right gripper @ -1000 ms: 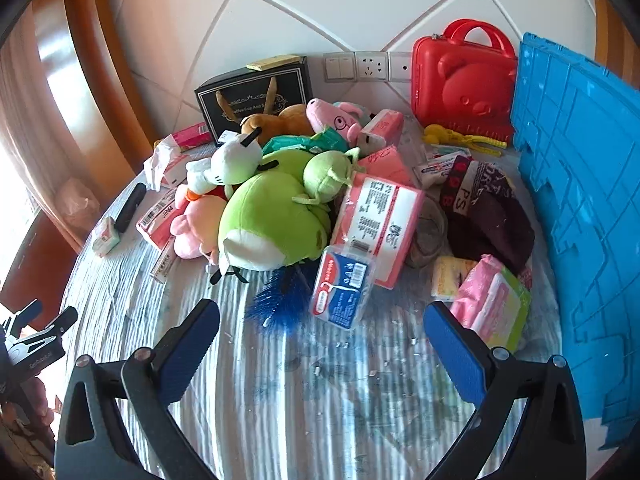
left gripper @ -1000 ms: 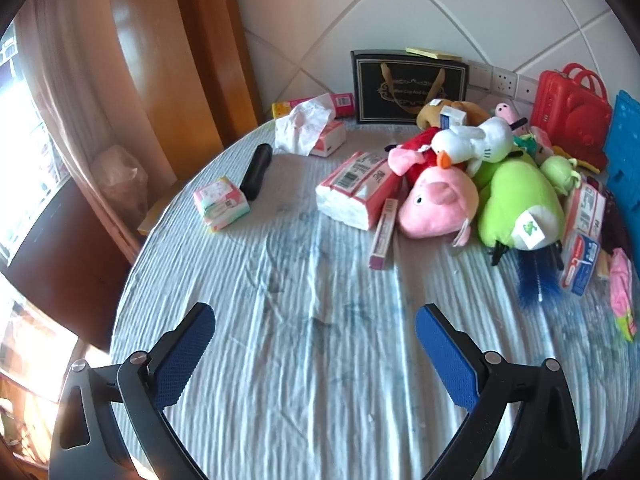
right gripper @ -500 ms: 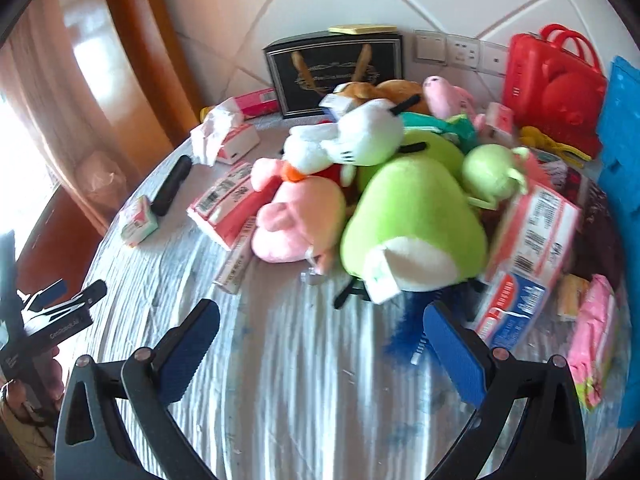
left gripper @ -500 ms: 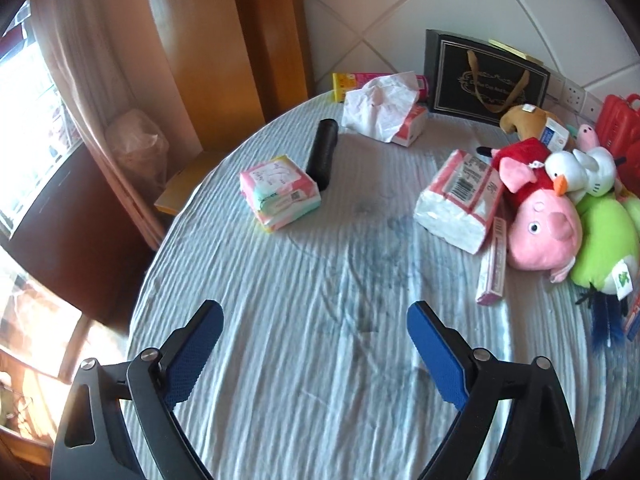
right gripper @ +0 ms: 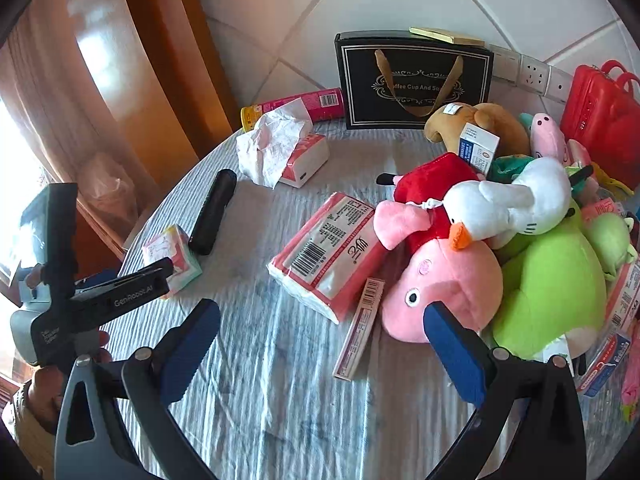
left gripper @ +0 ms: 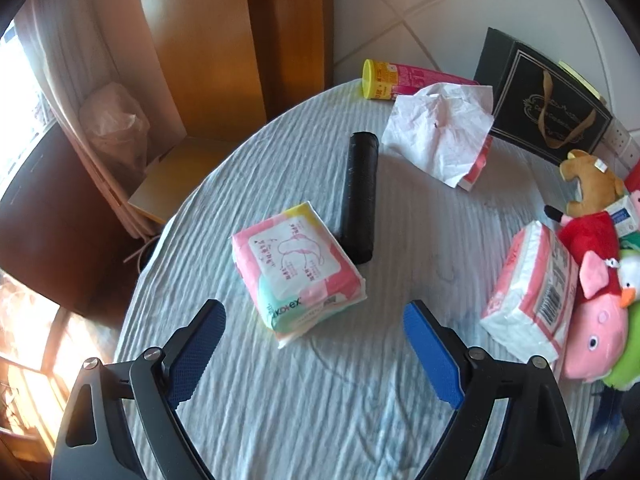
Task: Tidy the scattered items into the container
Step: 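Move both tools toward the Kotex pad pack and black rolled bag, then grasp the black rolled bag with the right tool while the left tool grasps the Kotex pack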
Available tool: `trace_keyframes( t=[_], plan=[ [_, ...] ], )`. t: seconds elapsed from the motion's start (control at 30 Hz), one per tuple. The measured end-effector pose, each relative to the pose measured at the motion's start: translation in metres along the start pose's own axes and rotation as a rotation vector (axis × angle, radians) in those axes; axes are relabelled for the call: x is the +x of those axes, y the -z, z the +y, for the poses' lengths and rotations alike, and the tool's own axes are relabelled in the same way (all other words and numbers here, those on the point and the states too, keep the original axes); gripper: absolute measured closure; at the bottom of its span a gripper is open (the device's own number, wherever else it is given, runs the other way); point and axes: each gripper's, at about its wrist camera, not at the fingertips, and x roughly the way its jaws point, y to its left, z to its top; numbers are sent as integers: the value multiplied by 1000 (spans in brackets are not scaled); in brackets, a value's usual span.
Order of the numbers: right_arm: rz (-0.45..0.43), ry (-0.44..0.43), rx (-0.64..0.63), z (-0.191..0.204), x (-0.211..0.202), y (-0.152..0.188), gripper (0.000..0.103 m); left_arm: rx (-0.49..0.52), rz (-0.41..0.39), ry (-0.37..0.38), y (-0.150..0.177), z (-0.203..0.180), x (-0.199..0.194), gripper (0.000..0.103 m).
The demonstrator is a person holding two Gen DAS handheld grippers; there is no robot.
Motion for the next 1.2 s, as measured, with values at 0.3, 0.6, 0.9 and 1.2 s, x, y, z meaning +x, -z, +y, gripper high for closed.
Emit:
trace_keyframes(
  t=[0.3,0.6,0.9,1.2],
  plan=[
    [34,-69,-75,49,62,-42,0,11,97,32,3,31,56,63],
    [143,-136,-103,113,161,-63,25,141,28,20,-24,50,58,32],
    [225,-93,-152,144,230,-67,51,138,2,84,-50,58,79,41],
    [212,-76,-130,112,219,-58,66,181,67,112,-41,49,91,36]
  ],
)
